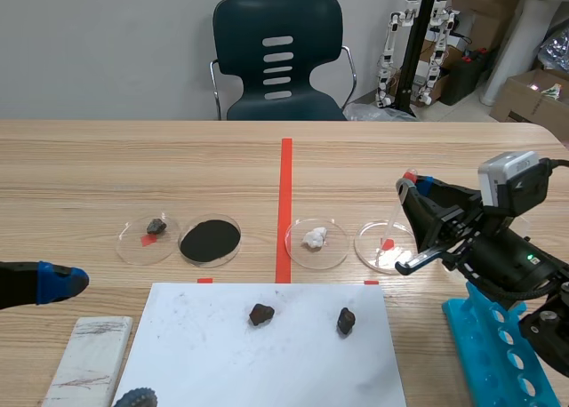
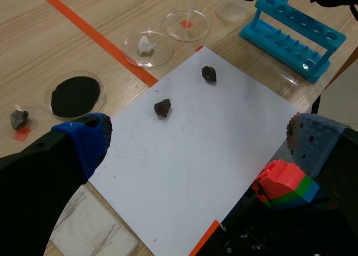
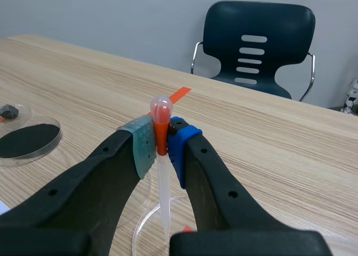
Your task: Draw acid from the petri dish
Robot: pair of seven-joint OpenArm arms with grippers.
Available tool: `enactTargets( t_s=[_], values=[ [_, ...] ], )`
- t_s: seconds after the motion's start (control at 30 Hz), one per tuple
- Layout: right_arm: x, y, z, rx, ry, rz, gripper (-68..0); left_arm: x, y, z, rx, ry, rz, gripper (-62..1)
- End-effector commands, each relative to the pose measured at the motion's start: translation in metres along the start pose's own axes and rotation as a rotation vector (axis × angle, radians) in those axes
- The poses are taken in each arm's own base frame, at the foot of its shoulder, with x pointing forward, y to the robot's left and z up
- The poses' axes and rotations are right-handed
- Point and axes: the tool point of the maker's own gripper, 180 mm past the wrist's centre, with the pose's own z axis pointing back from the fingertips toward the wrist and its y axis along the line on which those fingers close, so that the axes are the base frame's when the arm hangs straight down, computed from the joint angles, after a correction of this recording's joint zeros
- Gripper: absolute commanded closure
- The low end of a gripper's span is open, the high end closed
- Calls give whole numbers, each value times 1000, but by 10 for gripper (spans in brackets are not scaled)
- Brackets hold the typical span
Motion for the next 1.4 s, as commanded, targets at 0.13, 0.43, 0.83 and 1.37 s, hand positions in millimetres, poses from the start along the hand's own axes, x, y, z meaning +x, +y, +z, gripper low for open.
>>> enactTargets(
  t_s=[0.13,0.43,0.83,1.37],
  values=[
    [10,-5,-3,2,-35,11,-64,6,0,0,3,-26,5,-623],
    [10,-5,-3,2,-34,11,-64,6,0,0,3,-26,5,-623],
    [10,-6,-3,2,-34,13,-64,6,0,0,3,-26,5,-623],
    [41,-6,-6,45,-90,92,-64,6,0,0,3,-25,5,-623]
  ],
)
